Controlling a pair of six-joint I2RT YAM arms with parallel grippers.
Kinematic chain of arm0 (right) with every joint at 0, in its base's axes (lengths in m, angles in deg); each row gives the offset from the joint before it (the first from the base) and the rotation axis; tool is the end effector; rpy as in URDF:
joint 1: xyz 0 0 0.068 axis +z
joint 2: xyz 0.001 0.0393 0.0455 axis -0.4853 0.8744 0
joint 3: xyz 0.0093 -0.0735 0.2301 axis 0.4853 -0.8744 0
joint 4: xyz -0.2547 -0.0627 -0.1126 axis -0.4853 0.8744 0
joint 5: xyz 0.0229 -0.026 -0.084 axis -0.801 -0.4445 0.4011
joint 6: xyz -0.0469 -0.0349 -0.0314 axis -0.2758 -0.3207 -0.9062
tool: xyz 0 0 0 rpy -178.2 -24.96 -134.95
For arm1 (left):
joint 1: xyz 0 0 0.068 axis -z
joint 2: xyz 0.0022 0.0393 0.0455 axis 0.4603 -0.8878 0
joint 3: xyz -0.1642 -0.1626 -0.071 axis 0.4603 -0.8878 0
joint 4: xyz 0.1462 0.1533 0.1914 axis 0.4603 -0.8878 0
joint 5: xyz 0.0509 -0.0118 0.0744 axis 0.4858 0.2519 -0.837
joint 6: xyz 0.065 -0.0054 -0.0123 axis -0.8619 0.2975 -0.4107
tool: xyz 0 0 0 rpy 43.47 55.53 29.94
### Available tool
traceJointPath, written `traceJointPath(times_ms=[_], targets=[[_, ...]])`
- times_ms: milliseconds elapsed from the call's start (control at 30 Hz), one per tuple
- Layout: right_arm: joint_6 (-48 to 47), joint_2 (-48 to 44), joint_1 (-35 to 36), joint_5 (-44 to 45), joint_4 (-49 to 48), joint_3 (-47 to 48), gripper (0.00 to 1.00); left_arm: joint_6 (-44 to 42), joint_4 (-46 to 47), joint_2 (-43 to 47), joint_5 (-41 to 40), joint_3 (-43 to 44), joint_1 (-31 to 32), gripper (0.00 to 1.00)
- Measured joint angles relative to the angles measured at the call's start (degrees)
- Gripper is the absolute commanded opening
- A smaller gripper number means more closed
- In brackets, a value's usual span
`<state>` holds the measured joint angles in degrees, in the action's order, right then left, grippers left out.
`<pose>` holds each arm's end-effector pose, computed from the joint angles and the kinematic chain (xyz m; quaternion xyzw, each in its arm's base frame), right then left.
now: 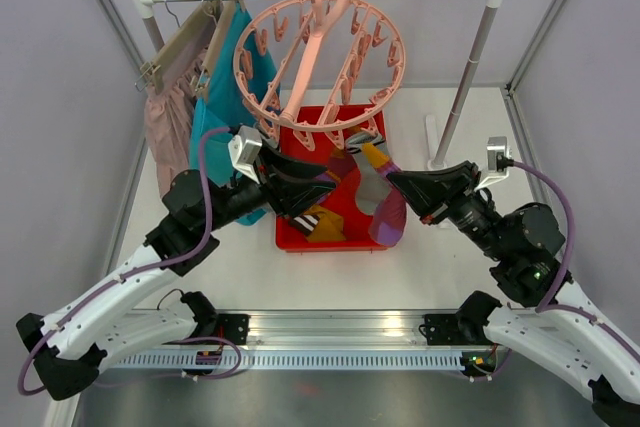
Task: Clip the socks to the hanger
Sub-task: Pick up the sock from the bin.
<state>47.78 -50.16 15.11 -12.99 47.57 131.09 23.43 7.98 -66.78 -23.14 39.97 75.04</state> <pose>0.1370 0.1388 0.4012 -0.0874 0.5671 0.5290 0.6253 0.1584 -0.1980 0.3994 0.2587 0.5616 -0.5226 0.5871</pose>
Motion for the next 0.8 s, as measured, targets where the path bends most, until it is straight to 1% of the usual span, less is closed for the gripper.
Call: traceJointPath(times_ms=[167,333,567,800], targets=[[7.5,0.7,0.0,-6.6,-6.2,0.2,0.0,1.4,5.6,-1.0,3.4,-0.3,0.0,0.56],[14.3,3.2,0.0,-11.2,-13.3,0.5,0.0,3.0,11.0,-1.9,6.6,-0.4,0.0,0.57],[20.2,6.0,0.0,-13.7,-19.9,1.0,0.0,5.9,16.8,-4.1,9.4,-0.6,0.0,0.57],[23.5,8.1,0.0,-14.8,-23.7,1.1,0.0,9.4,24.3,-6.9,12.1,-1.1,0.0,0.57]])
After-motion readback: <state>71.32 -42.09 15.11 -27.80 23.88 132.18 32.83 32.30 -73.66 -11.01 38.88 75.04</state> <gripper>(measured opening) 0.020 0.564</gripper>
